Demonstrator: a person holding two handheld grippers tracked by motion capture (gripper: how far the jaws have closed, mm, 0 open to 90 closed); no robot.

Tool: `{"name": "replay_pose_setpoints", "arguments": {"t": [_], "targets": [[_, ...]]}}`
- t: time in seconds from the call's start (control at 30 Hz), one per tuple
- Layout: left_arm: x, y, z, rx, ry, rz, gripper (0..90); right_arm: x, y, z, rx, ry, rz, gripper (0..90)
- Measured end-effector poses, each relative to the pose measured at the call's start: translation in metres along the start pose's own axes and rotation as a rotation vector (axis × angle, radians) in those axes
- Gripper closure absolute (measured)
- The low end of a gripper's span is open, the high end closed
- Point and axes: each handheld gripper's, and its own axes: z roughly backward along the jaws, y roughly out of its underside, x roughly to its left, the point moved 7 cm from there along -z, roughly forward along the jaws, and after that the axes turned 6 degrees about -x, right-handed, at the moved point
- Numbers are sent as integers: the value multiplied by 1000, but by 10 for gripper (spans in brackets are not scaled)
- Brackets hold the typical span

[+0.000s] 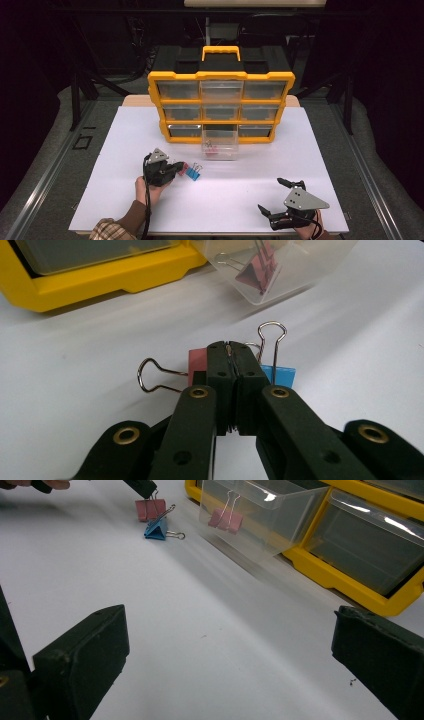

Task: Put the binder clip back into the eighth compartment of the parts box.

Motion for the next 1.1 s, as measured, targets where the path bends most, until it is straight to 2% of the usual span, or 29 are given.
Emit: {"name": "replay_pose_setpoints", "arguments": {"t": [0.2,0.37,0.47,0.73,0.83,1.1], "targets": [[0,-3,3,-7,-23,-24,882,2,-1,2,-11,-8,-2,14],[-1,-7,7,-24,-14,-29,881,-1,-1,-2,-14,-12,-7,14],[-1,-11,11,-42,-23,-43,882,-1,-1,-3,-13,-12,-11,14],[4,-14,20,-60,-38,-25,882,-2,-2,-5,-16,-13,-11,13],[5,-20,24,-81,-45,-23,882,-2,-2,-6,-19,-15,-9,13],[0,-35,29,-119,-44,-60,882,-1,-3,-5,-19,-14,-6,12]]}}
